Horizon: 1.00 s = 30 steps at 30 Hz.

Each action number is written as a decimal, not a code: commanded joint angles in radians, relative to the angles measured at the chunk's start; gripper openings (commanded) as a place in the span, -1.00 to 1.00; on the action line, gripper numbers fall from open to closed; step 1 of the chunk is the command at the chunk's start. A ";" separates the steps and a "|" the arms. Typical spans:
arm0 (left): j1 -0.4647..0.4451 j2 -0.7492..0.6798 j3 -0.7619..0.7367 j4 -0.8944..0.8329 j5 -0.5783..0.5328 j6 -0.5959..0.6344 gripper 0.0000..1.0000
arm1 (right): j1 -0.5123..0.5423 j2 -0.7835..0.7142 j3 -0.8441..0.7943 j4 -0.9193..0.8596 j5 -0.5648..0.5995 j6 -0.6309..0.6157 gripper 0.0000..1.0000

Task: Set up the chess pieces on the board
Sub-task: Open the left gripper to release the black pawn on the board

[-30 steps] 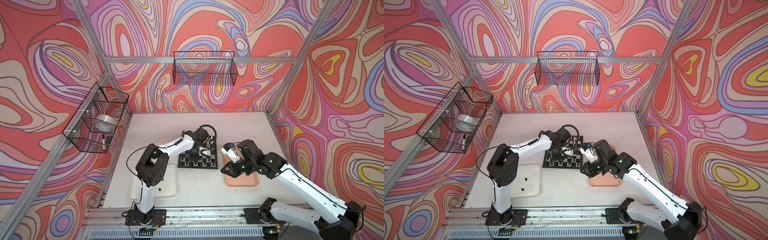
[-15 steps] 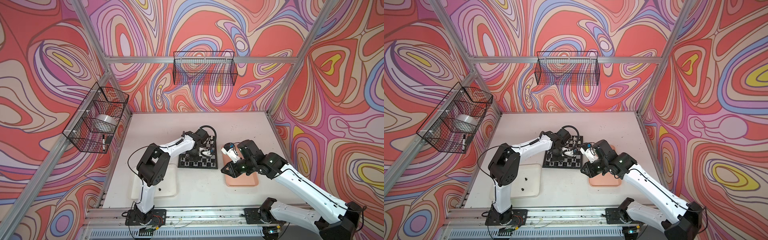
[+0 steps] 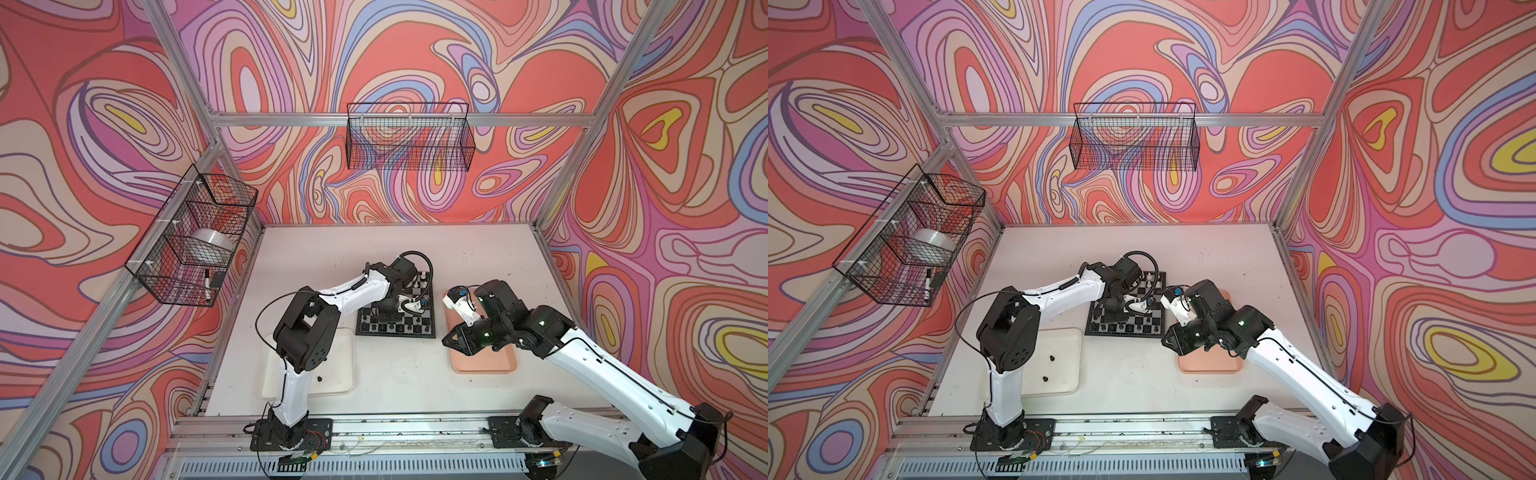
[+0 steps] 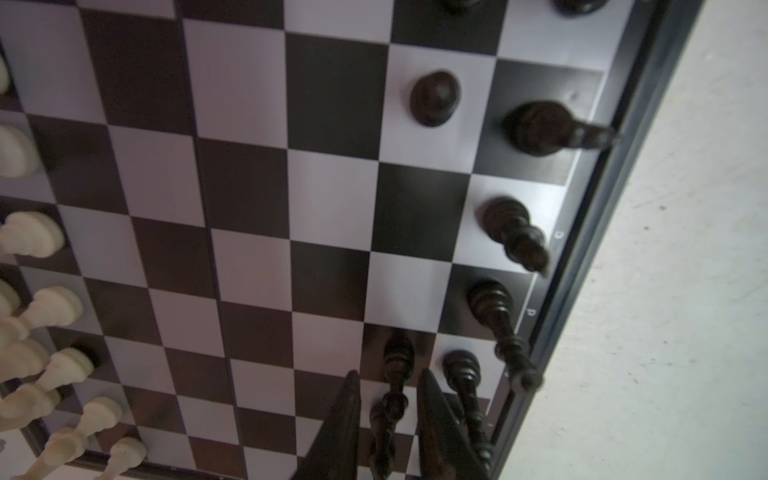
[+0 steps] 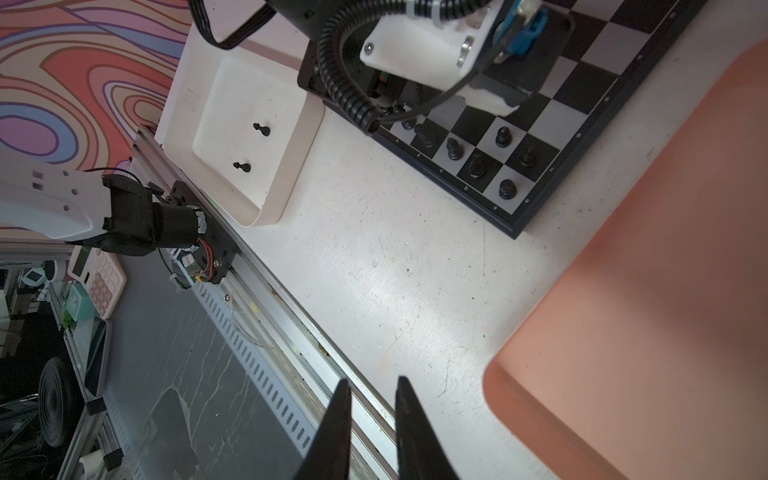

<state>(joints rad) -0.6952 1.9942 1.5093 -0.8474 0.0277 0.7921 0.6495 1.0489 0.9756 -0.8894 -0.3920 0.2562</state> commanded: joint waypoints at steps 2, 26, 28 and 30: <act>-0.009 0.007 -0.009 -0.007 -0.001 0.004 -0.43 | 0.004 -0.015 -0.011 0.002 0.010 -0.001 -0.61; -0.008 -0.006 0.032 -0.027 -0.008 0.009 -0.38 | 0.003 -0.012 -0.011 0.001 0.015 -0.003 -0.61; -0.009 -0.006 0.035 -0.028 -0.012 0.010 -0.38 | 0.003 -0.012 -0.011 0.002 0.015 -0.003 -0.60; -0.007 -0.006 0.038 -0.027 -0.014 0.011 -0.38 | 0.002 -0.012 -0.014 0.002 0.016 -0.003 -0.61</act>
<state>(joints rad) -0.7006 1.9938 1.5208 -0.8490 0.0235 0.7925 0.6495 1.0489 0.9756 -0.8894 -0.3874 0.2558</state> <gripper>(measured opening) 0.310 0.197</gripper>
